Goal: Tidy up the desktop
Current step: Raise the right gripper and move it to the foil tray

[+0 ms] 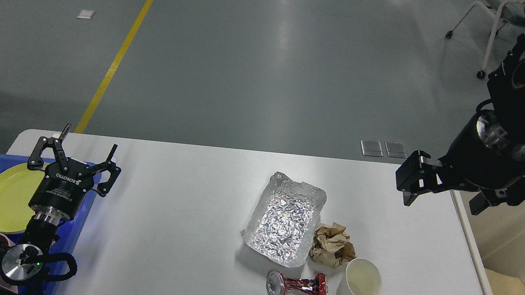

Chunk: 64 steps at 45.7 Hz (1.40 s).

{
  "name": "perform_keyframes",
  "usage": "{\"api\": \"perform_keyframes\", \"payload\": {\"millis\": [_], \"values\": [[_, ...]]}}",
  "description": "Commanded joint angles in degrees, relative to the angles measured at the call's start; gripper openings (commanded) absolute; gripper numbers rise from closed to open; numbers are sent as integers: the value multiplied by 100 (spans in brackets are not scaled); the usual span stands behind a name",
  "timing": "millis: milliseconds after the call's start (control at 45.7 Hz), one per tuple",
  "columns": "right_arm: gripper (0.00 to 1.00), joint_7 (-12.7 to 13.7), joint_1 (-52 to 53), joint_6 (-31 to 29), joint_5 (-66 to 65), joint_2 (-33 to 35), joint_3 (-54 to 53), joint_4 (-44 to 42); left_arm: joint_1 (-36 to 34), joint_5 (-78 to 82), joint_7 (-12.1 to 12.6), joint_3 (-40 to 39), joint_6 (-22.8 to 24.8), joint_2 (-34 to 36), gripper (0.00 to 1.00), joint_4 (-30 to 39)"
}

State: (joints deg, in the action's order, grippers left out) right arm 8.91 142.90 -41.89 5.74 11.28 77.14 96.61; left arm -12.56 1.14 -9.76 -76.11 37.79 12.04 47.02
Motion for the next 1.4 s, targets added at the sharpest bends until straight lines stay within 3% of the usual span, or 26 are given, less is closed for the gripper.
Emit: {"api": "perform_keyframes", "payload": {"millis": [0, 766, 1051, 1379], "values": [[100, 6, -104, -12, -3, 23, -24, 43, -1, 0, 0, 0, 0, 0, 97, 0], [100, 15, -1642, 1420, 32, 41, -911, -212, -1, 0, 0, 0, 0, 0, 96, 0], [100, 85, -3276, 2176, 58, -274, -2115, -1547, -1, 0, 0, 0, 0, 0, 96, 0], [100, 94, -4770, 2220, 419, -1339, -2397, -3112, -1, 0, 0, 0, 0, 0, 96, 0]]}}
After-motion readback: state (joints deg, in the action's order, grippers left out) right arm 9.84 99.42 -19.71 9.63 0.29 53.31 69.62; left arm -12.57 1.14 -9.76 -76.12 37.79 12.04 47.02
